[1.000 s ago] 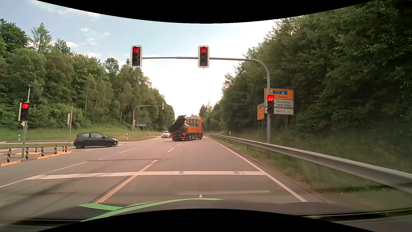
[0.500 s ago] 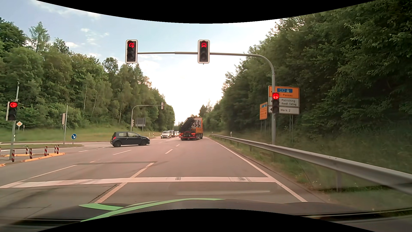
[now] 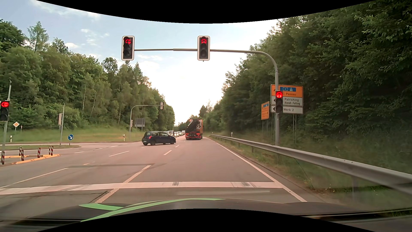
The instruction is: Follow the waypoints while adhering to traffic rules and regulations
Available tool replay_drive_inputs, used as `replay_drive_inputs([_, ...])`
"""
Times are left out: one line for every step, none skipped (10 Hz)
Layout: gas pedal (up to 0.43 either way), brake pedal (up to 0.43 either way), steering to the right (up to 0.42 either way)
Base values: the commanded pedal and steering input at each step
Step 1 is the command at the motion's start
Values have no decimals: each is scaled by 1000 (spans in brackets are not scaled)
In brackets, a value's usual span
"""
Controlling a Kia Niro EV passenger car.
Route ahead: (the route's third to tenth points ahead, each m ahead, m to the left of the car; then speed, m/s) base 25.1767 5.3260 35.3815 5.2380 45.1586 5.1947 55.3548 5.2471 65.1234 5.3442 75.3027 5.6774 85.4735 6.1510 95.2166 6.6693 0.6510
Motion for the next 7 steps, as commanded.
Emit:
replay_drive_inputs([0, 152, 0])
replay_drive_inputs([0, 146, 0])
replay_drive_inputs([0, 146, 1])
replay_drive_inputs([0, 140, 1])
replay_drive_inputs([0, 140, 2])
replay_drive_inputs([0, 140, 2])
replay_drive_inputs([0, 140, 2])
